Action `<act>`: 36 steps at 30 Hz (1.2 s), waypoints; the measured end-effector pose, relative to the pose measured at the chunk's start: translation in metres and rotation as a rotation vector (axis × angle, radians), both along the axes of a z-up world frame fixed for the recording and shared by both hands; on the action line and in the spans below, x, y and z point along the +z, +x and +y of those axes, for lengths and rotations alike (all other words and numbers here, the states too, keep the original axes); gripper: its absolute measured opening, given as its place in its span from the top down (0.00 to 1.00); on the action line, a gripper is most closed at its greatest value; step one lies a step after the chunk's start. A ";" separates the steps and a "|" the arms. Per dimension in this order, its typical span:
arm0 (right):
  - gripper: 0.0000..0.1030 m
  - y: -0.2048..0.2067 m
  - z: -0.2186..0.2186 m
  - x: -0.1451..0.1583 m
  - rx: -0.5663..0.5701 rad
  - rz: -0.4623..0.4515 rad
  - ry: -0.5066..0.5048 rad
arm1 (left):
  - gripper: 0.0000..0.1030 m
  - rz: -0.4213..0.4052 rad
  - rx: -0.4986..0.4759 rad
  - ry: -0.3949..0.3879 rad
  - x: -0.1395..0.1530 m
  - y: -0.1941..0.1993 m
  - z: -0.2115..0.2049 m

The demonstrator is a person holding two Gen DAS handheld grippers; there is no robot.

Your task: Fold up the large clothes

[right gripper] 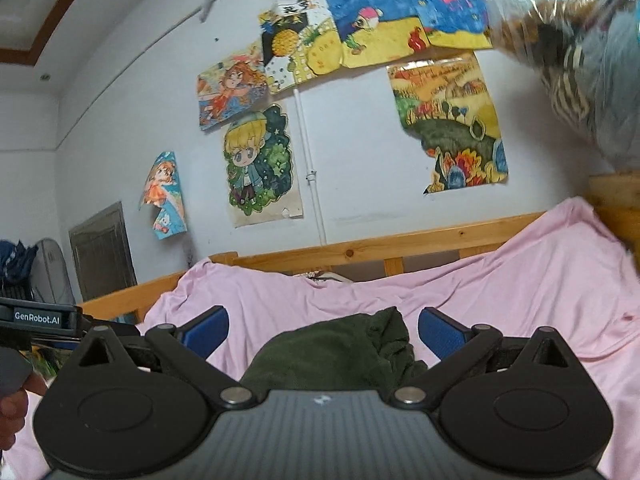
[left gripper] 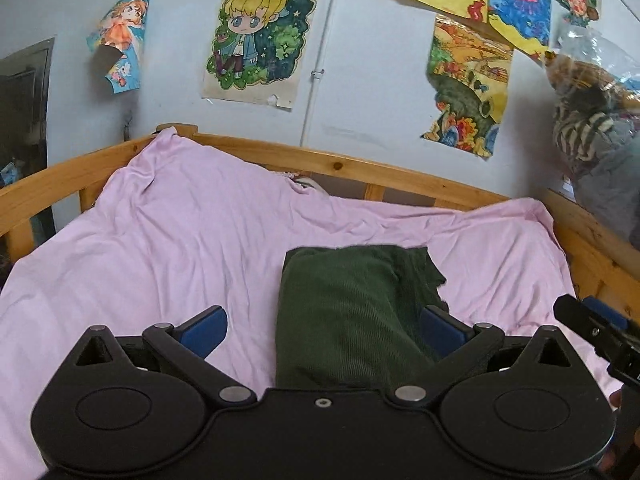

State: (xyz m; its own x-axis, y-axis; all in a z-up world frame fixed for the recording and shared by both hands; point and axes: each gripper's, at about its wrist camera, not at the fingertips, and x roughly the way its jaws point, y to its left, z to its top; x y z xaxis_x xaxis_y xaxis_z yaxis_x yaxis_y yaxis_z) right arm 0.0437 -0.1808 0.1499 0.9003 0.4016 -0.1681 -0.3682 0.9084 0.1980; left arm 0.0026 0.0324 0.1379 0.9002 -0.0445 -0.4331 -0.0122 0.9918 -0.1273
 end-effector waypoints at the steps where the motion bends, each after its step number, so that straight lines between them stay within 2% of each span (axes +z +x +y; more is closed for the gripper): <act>1: 0.00 -0.008 -0.001 0.001 -0.001 0.003 -0.010 | 0.01 0.001 -0.002 0.004 -0.002 -0.007 0.000; 9: 0.00 -0.053 -0.011 -0.009 -0.035 0.051 -0.025 | 0.01 -0.016 0.025 0.041 -0.018 -0.042 0.002; 15: 0.00 -0.074 -0.001 -0.020 -0.080 0.046 -0.058 | 0.01 -0.034 0.068 0.051 -0.034 -0.059 0.010; 20: 0.00 -0.079 0.007 -0.039 -0.072 0.091 -0.113 | 0.01 -0.047 0.109 0.091 -0.058 -0.071 0.017; 25: 0.00 -0.079 0.010 -0.046 -0.065 0.116 -0.126 | 0.01 0.019 0.126 0.113 -0.081 -0.076 0.025; 36: 0.00 -0.079 0.010 -0.048 -0.075 0.125 -0.132 | 0.01 0.022 0.121 0.115 -0.080 -0.077 0.027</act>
State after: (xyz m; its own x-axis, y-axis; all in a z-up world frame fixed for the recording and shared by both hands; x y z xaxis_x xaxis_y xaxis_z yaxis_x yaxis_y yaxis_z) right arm -0.0355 -0.1703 0.1019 0.8957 0.3010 -0.3272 -0.2785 0.9536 0.1148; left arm -0.0741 0.0596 0.0575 0.8861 0.1147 -0.4492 -0.1342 0.9909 -0.0118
